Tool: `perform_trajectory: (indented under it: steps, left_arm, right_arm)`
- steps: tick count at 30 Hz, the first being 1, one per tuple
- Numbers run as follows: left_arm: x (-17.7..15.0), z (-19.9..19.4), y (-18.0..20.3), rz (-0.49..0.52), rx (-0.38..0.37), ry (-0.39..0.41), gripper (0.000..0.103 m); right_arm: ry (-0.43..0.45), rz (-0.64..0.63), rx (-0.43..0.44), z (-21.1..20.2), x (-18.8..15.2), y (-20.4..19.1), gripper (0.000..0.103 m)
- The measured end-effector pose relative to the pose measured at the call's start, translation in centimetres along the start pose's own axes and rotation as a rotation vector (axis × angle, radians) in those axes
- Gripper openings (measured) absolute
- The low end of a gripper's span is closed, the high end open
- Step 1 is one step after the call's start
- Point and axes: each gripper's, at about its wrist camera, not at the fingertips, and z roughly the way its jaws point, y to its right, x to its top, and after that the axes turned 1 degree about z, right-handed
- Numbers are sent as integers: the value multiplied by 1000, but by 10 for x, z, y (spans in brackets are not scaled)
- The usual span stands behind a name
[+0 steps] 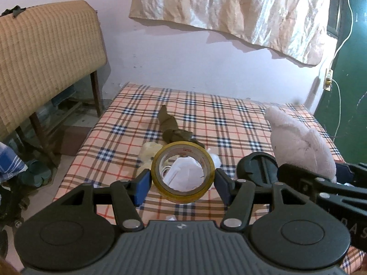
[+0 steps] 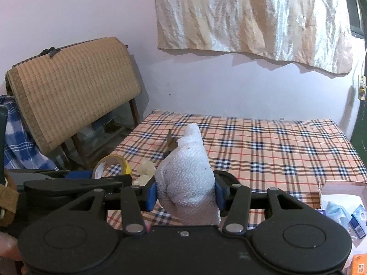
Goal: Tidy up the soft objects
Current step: 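Carry the tape roll with the left tool while the right tool carries the towel toward the box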
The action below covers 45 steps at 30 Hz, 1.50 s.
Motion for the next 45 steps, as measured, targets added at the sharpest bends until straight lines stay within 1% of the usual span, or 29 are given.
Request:
perform_trajectory:
  steps: [16, 26, 45]
  left_arm:
    - [2, 3, 40, 51, -63, 1, 61]
    - [0, 8, 65, 84, -99, -7, 61]
    - [-6, 16, 123, 167, -179, -22, 61]
  right_arm:
    - [10, 44, -65, -12, 2, 38, 58]
    - [13, 85, -109, -21, -3, 71, 58]
    - [23, 145, -191, -39, -11, 131, 58]
